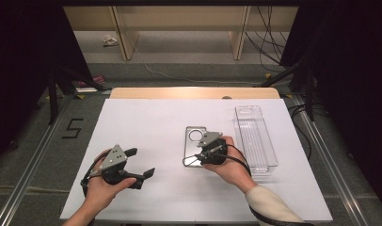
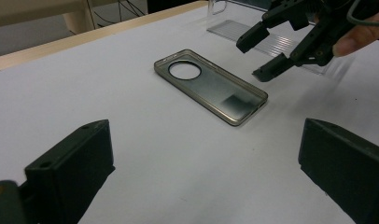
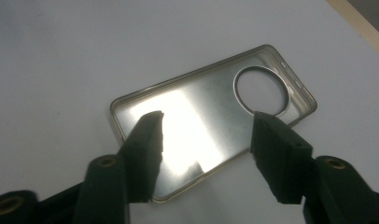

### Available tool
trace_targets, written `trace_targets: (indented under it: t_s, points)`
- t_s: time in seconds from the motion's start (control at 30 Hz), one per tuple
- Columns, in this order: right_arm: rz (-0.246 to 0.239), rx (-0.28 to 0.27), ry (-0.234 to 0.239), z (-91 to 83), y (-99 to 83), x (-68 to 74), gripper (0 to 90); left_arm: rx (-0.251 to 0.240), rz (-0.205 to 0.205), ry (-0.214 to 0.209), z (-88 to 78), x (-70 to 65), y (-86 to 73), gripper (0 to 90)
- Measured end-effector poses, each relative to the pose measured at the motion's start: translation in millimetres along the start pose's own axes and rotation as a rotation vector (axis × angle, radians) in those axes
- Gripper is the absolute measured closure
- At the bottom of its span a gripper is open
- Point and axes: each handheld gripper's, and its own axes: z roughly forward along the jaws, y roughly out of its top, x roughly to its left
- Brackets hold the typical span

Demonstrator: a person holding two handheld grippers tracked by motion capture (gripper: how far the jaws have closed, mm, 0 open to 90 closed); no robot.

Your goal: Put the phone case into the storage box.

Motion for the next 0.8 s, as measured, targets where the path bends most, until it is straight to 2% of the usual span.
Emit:
trace_targets:
  t_s: [0.1, 0.13, 0.2, 0.37, 0.47, 0.8]
  points:
    - [-0.021, 0.024, 0.029, 0.3, 0.4, -0.2, 35.1, 0.0, 0.001, -0.001, -0.1, -0.1, 0.0, 2.5]
    - [-0.047, 0.04, 0.043, 0.0, -0.3, -0.9, 30.8, 0.0, 0.001, -0.001, -0.1, -0.1, 0.0, 2.5]
    - [-0.051, 0.048, 0.045, -0.1, -0.4, -0.9, 29.2, 0.002, 0.001, 0.0, -0.1, -0.1, -0.1, 2.5]
    - [-0.108, 0.077, 0.052, 1.0, 0.9, 1.0, 24.2, 0.001, -0.003, -0.002, 0.1, -0.1, -0.2, 2.5]
    - [-0.132, 0.095, 0.062, 1.7, 2.1, 3.7, 23.8, 0.001, -0.002, -0.002, 0.0, -0.2, -0.1, 2.5]
    - [-0.168, 0.143, 0.056, 5.8, 2.7, 7.9, 25.5, 0.003, 0.001, -0.006, 0.3, -0.6, 0.0, 2.5]
